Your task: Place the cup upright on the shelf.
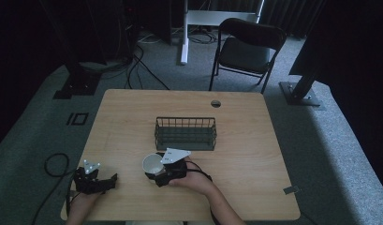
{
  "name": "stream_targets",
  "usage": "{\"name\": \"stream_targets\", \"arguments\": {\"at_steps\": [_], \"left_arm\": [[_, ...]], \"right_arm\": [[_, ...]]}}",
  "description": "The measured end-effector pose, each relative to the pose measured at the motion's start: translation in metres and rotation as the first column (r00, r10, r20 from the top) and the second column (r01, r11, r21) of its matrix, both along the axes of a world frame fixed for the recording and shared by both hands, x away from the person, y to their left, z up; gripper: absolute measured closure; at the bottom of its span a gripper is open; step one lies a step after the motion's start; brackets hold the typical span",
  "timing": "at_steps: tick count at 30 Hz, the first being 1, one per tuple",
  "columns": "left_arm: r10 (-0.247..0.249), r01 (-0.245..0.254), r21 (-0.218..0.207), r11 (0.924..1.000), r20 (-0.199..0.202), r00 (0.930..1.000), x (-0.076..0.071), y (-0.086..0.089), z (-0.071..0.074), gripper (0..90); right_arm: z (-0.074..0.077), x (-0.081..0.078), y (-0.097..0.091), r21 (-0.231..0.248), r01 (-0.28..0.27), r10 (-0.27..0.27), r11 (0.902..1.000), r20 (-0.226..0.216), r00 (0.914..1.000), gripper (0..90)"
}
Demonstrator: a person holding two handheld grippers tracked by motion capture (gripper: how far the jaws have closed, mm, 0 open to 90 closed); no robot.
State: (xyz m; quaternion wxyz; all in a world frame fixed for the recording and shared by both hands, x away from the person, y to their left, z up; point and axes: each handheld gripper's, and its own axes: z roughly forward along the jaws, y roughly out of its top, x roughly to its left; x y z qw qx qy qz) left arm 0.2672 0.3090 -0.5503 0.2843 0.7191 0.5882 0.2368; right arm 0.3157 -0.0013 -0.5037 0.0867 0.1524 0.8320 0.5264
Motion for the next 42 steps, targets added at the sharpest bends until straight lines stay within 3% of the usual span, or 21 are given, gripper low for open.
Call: {"name": "stream_targets", "arguments": {"at_steps": [7,14,42], "left_arm": [[-0.001,0.001,0.000,1.0000,0.000,1.0000,0.000,0.000,0.000,0.7],[0.000,0.000,0.000,1.0000,0.000,1.0000,0.000,0.000,0.000,0.7],[-0.001,0.001,0.000,1.0000,-0.002,1.0000,0.000,0.000,0.000,0.7]], "right_arm": [[0.003,0.001,0.002,-0.021,0.003,-0.003,0.9998,0.016,0.9999,19.8],[0.012,0.003,0.004,0.007,0.011,-0.011,0.9999,0.003,0.9999,19.9],[0.079,0.019,0.017,0.082,0.041,-0.047,0.9958,0.074,0.9962,20.0]]}}
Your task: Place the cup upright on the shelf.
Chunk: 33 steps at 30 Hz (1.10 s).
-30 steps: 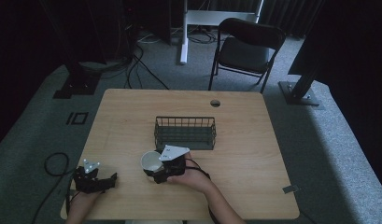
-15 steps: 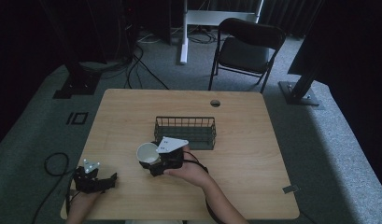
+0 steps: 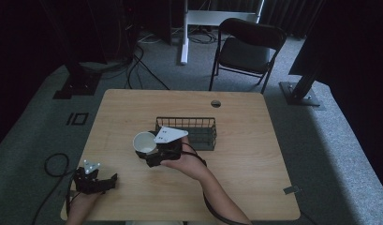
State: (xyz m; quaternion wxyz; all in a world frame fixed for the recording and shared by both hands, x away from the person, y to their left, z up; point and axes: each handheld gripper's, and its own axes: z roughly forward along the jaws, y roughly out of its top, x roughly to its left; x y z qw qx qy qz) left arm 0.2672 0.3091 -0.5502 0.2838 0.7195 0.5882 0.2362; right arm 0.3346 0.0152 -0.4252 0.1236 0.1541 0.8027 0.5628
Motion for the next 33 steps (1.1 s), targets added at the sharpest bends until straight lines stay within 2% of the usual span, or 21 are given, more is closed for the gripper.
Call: {"name": "stream_targets", "arguments": {"at_steps": [12,15,18,25,32,33], "left_arm": [[0.001,-0.001,-0.001,1.0000,0.001,1.0000,0.000,0.000,0.000,0.7],[0.001,-0.001,-0.001,1.0000,0.001,1.0000,0.000,0.000,0.000,0.7],[0.001,-0.001,-0.001,1.0000,0.001,1.0000,0.000,0.000,0.000,0.7],[0.000,0.000,0.000,1.0000,0.001,1.0000,0.000,0.000,0.000,0.7],[0.001,-0.001,-0.001,1.0000,0.002,1.0000,0.000,0.000,0.000,0.7],[0.001,-0.001,-0.001,1.0000,0.002,1.0000,0.000,0.000,0.000,0.7]], "right_arm": [[0.027,0.013,-0.008,0.037,0.070,-0.071,0.9969,0.035,0.9969,20.1],[0.034,0.017,-0.013,0.061,0.097,-0.099,0.9934,0.032,0.9945,20.1],[0.040,0.021,-0.019,0.069,0.124,-0.128,0.9898,0.048,0.9906,20.1],[0.051,0.033,-0.040,0.074,0.210,-0.215,0.9749,0.066,0.9743,20.1],[0.051,0.042,-0.061,0.064,0.275,-0.279,0.9593,0.063,0.9582,20.1],[0.050,0.043,-0.065,0.061,0.292,-0.296,0.9545,0.068,0.9529,20.1]]}}
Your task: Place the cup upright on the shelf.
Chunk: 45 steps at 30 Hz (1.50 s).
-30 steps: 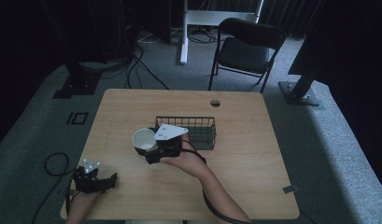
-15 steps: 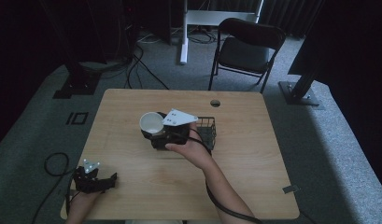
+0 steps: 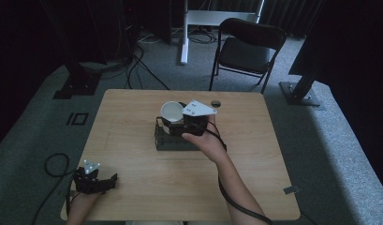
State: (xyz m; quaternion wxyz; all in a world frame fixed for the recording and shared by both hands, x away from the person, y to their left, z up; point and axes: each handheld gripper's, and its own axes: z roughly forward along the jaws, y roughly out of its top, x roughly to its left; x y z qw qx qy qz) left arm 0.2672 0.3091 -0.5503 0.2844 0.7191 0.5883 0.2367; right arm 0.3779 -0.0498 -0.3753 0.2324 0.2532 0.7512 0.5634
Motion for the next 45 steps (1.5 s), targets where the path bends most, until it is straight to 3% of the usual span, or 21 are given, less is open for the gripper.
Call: {"name": "stream_targets", "arguments": {"at_steps": [9,24,45], "left_arm": [[0.000,0.000,0.000,1.0000,0.000,1.0000,0.000,0.000,0.000,0.7],[0.000,0.000,0.000,1.0000,0.000,1.0000,0.000,0.000,0.000,0.7],[0.001,-0.001,-0.001,1.0000,0.000,1.0000,0.000,0.000,0.000,0.7]], "right_arm": [[-0.006,0.010,-0.022,-0.029,0.081,-0.081,0.9963,0.002,0.9968,20.1],[-0.024,0.022,-0.053,-0.060,0.166,-0.167,0.9844,-0.025,0.9856,20.1],[-0.060,0.035,-0.067,-0.102,0.209,-0.219,0.9725,-0.098,0.9707,20.1]]}}
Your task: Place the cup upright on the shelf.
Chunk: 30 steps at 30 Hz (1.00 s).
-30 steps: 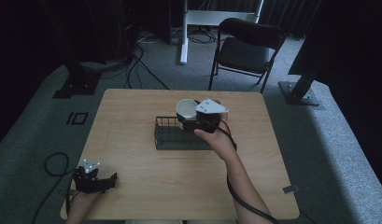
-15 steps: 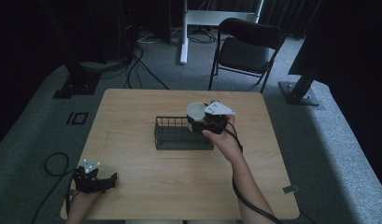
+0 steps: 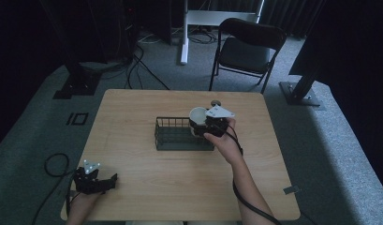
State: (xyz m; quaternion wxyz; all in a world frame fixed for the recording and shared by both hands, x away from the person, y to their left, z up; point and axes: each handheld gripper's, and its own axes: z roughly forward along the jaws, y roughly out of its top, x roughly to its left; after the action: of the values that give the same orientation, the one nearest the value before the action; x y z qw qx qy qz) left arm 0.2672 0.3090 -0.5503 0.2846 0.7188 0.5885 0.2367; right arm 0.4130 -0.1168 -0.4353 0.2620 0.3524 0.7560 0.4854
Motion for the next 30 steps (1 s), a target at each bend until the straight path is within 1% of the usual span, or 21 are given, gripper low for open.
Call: {"name": "stream_targets", "arguments": {"at_steps": [7,10,16,18,19,30], "left_arm": [[0.000,0.000,0.000,1.0000,0.000,1.0000,0.000,0.000,0.000,0.7],[-0.001,0.001,0.001,1.0000,0.000,1.0000,0.000,0.000,0.000,0.7],[0.000,0.000,0.000,1.0000,0.000,1.0000,0.000,0.000,0.000,0.7],[0.000,0.000,0.000,1.0000,0.000,1.0000,0.000,0.000,0.000,0.7],[0.000,0.000,0.001,1.0000,0.000,1.0000,0.000,0.000,0.000,0.7],[0.000,0.000,0.000,1.0000,0.000,1.0000,0.000,0.000,0.000,0.7]], "right_arm": [[-0.008,0.003,-0.003,-0.003,0.011,-0.011,0.9999,-0.019,0.9998,20.1],[-0.011,0.003,-0.003,-0.014,0.011,-0.011,0.9998,-0.026,0.9996,20.1],[-0.016,0.005,-0.004,-0.013,0.016,-0.016,0.9998,-0.045,0.9988,20.1],[-0.019,0.006,-0.005,-0.020,0.019,-0.020,0.9996,-0.047,0.9987,20.1],[-0.020,0.006,-0.006,-0.009,0.021,-0.022,0.9997,-0.050,0.9985,20.1],[-0.020,0.007,-0.008,0.002,0.017,-0.017,0.9998,-0.058,0.9982,19.9]]}}
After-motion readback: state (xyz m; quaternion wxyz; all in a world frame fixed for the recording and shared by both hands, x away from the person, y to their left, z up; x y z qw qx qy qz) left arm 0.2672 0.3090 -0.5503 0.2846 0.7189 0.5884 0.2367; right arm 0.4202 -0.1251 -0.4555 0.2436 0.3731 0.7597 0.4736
